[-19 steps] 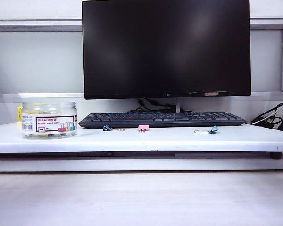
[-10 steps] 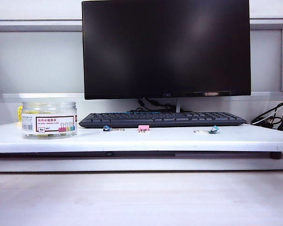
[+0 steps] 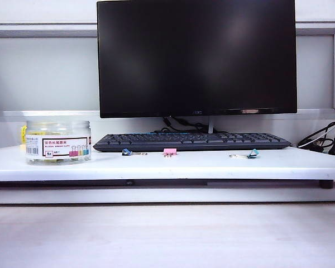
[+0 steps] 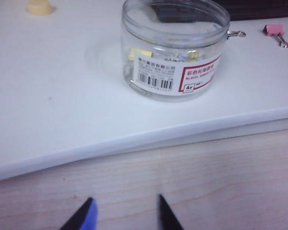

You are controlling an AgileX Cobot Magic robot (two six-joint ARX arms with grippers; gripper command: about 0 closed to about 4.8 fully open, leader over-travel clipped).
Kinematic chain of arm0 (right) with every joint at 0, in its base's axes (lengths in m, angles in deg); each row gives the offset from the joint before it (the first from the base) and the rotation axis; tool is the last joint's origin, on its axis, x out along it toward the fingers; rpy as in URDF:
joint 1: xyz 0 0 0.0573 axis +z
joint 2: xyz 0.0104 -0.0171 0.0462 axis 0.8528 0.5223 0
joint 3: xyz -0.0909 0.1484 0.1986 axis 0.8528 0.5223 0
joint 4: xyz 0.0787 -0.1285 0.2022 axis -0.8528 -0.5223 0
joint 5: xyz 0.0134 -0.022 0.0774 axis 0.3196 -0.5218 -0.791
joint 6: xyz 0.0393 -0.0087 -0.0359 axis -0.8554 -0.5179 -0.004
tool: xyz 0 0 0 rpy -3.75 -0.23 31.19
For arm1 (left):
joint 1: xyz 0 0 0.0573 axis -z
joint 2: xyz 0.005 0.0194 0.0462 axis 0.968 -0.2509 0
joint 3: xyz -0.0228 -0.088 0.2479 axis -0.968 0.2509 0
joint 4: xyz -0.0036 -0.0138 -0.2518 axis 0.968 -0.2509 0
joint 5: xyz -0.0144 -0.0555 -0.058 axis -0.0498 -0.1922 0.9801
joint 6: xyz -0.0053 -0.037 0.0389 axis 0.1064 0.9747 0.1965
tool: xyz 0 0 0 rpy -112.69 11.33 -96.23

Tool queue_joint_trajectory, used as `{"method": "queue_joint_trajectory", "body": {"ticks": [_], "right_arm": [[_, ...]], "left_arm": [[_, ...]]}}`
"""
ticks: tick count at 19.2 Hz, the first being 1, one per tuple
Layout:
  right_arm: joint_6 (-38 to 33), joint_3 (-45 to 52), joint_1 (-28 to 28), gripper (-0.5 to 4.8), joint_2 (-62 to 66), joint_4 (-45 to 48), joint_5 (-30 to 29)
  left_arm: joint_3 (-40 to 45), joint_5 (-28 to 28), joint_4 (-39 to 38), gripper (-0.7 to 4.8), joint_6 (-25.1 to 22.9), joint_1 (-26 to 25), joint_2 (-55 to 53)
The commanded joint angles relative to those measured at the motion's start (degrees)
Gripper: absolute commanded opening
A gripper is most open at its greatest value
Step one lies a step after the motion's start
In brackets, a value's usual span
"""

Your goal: Pick up the clips with the largest number of clips of the same color on the table and place them in a round transparent plastic box.

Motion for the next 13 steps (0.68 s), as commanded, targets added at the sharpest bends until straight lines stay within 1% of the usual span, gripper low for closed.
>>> {"method": "queue_joint_trajectory", "body": {"ticks": [1, 6, 9, 10, 11, 12, 13], "right_arm": [[0.2, 0.2, 0.0, 0.53, 0.0, 0.9, 0.1], [0.2, 0.2, 0.0, 0.53, 0.0, 0.9, 0.1], [0.2, 0.2, 0.0, 0.53, 0.0, 0.9, 0.1], [0.2, 0.2, 0.0, 0.53, 0.0, 0.9, 0.1], [0.2, 0.2, -0.1, 0.53, -0.6, 0.7, 0.1], [0.2, 0.2, -0.1, 0.53, -1.2, 0.8, 0.2], [0.2, 0.2, -0.5, 0.53, -2.6, 0.8, -0.1]], "left_arm": [[-0.2, -0.1, 0.3, 1.70, 0.2, 0.0, 0.0], [-0.2, 0.0, 0.3, 1.70, 0.2, 0.0, 0.2], [-0.2, 0.1, 0.3, 1.70, 0.2, -0.6, 2.3], [-0.2, 0.6, 0.2, 1.70, 0.2, -1.4, 2.6], [-0.2, 1.6, 0.3, 1.70, 0.2, -3.7, 3.0], [-0.2, 1.6, 0.2, 1.70, 0.2, -5.3, 3.3], [-0.2, 1.5, 0.2, 1.70, 0.2, -8.1, 3.9]]}}
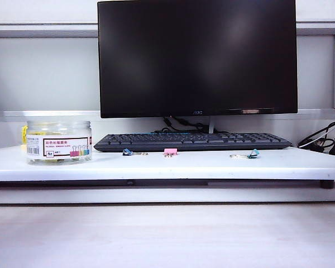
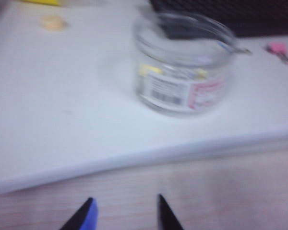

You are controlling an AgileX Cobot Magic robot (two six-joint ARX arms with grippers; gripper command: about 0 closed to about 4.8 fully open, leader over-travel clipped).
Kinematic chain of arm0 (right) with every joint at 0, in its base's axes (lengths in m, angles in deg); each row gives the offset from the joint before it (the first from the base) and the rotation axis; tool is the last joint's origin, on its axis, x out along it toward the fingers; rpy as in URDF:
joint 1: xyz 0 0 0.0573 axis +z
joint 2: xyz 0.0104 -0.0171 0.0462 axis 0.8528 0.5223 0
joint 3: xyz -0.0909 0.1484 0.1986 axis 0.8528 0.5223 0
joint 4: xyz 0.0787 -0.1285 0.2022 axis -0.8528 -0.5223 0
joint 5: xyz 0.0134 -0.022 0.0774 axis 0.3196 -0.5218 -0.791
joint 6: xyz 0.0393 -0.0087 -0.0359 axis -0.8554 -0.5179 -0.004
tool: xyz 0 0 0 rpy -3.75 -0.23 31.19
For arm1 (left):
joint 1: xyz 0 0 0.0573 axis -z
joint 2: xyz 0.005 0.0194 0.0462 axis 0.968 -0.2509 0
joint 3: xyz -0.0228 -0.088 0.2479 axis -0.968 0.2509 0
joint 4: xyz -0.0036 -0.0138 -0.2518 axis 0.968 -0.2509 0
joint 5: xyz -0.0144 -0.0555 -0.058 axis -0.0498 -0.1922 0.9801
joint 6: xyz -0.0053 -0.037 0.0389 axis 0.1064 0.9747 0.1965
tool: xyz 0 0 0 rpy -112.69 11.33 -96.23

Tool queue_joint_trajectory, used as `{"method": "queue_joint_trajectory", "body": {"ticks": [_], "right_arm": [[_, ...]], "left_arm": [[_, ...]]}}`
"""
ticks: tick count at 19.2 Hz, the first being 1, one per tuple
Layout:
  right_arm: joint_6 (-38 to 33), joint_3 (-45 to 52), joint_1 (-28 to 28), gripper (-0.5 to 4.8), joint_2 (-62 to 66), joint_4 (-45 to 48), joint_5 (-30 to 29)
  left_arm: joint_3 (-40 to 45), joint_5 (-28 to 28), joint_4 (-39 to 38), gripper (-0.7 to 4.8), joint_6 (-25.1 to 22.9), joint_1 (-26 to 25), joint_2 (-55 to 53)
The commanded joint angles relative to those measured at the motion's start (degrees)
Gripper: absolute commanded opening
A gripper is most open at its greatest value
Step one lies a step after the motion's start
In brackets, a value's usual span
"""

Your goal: Pick up the clips with the largest number of clips of the same color on the table and place them in a round transparent plastic box.

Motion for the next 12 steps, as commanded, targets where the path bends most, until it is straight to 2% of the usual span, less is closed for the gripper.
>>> {"method": "queue_joint_trajectory", "body": {"ticks": [1, 4, 6, 10, 12], "right_arm": [[0.2, 0.2, -0.7, 0.53, -2.8, 0.9, -0.1], [0.2, 0.2, -4.5, 0.53, -6.6, 1.0, -0.1], [0.2, 0.1, -7.9, 0.53, -7.0, 1.7, 0.0], [0.2, 0.1, -12.2, 0.53, -7.0, 1.3, 0.0], [0.2, 0.1, -12.4, 0.53, -7.0, 1.3, 0.0]], "left_arm": [[-0.1, 0.2, 0.2, 1.70, 0.2, -5.9, 1.4], [-0.1, 0.2, 0.2, 1.70, 0.2, -11.7, 3.5], [-0.1, 0.2, 0.2, 1.70, 0.2, -13.5, 3.6], [-0.1, 0.2, 0.2, 1.70, 0.2, -13.6, 3.6], [-0.1, 0.2, 0.2, 1.70, 0.2, -13.6, 3.6]]}}
